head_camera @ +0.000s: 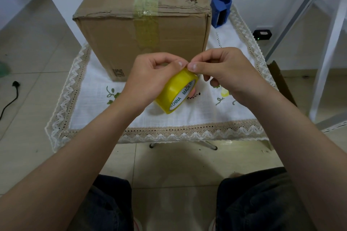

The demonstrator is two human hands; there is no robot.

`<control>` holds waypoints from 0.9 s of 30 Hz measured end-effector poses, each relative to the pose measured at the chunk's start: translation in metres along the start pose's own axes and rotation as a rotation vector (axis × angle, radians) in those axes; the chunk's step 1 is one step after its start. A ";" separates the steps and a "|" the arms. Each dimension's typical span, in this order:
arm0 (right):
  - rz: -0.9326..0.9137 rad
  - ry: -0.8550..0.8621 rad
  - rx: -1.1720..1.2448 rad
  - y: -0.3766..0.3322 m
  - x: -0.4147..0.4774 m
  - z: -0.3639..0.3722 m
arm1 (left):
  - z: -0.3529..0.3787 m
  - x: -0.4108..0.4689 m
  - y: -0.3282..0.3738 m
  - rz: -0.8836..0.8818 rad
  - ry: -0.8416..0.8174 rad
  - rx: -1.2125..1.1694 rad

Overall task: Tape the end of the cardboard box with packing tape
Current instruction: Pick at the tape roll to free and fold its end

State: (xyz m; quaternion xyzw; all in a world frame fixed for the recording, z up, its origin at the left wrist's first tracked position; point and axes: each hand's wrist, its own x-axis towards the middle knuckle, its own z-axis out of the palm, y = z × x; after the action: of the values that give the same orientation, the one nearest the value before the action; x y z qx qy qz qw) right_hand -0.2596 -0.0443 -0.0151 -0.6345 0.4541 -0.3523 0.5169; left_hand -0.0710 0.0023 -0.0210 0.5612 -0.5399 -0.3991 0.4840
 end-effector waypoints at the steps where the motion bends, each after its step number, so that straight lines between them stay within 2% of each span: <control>1: 0.017 -0.013 -0.024 0.001 0.000 -0.001 | 0.000 0.000 0.000 0.001 0.000 0.001; 8: 0.047 -0.032 -0.062 0.000 0.001 -0.003 | 0.001 0.000 -0.001 -0.014 -0.039 0.035; 15: 0.152 0.095 0.042 0.001 0.000 -0.009 | 0.006 -0.002 0.001 -0.039 -0.089 0.001; 19: 0.329 -0.009 0.040 -0.002 -0.007 -0.016 | 0.013 0.001 -0.002 -0.072 -0.048 0.006; 22: 0.354 -0.070 0.162 -0.005 -0.012 -0.016 | 0.020 0.003 -0.003 -0.081 -0.025 0.006; 25: 0.318 0.053 0.319 -0.001 -0.008 -0.015 | 0.029 0.002 -0.002 -0.090 -0.101 -0.014; 27: 0.273 0.152 0.334 0.003 -0.003 -0.019 | 0.036 -0.001 -0.001 -0.106 -0.159 -0.019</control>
State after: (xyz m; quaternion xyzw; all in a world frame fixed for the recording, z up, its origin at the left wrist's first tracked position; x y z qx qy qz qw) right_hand -0.2785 -0.0479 -0.0136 -0.4443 0.5086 -0.3964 0.6219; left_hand -0.1058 -0.0012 -0.0297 0.5509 -0.5424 -0.4727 0.4230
